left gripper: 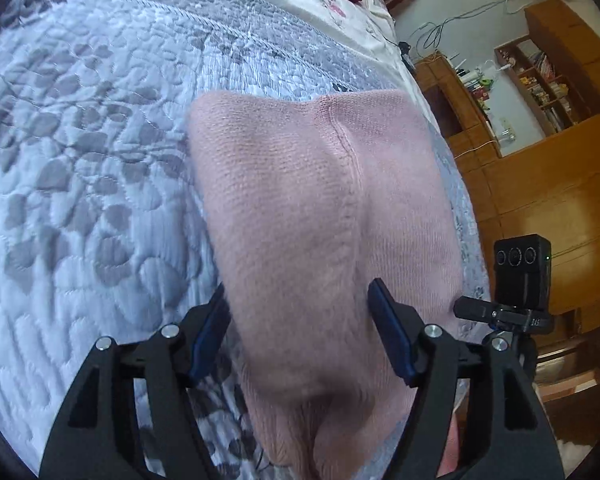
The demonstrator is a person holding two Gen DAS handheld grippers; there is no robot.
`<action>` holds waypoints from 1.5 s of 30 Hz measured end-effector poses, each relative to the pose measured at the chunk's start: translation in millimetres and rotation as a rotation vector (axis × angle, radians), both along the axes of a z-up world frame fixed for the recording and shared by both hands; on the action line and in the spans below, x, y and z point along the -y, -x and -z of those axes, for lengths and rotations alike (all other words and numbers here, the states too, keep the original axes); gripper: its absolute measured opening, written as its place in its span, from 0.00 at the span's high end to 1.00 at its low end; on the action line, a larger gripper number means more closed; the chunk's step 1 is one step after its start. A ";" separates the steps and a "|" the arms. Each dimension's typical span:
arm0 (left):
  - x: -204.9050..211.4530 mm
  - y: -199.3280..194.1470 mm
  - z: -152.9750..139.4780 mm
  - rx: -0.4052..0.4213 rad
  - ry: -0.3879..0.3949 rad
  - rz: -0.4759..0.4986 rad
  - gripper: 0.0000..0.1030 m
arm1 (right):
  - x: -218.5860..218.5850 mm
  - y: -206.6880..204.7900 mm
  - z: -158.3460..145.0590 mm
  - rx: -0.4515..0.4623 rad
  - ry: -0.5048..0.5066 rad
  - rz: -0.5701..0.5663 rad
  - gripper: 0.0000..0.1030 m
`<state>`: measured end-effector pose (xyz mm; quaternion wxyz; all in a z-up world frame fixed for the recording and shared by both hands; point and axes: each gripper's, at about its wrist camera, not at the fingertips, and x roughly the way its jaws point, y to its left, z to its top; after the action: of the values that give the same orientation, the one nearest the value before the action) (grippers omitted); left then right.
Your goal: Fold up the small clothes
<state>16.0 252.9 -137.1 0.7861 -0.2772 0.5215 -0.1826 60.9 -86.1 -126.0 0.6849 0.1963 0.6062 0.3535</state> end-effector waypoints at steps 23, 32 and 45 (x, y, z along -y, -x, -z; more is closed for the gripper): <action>15.4 98.7 12.6 -0.018 -0.231 -0.073 0.33 | -5.1 79.9 -1.0 0.069 0.199 0.110 0.54; 24.1 137.6 -24.1 -0.005 -0.309 -0.119 0.24 | 1.4 113.8 -31.5 0.166 0.351 0.128 0.27; 47.2 171.9 -61.0 -0.022 -0.420 -0.146 0.19 | -11.7 163.9 -70.8 0.271 0.506 0.163 0.14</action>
<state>-155.9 205.7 -76.1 0.8319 -0.1462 0.5352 -0.0095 -103.0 -74.4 -55.2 0.8130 0.0185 0.5601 0.1580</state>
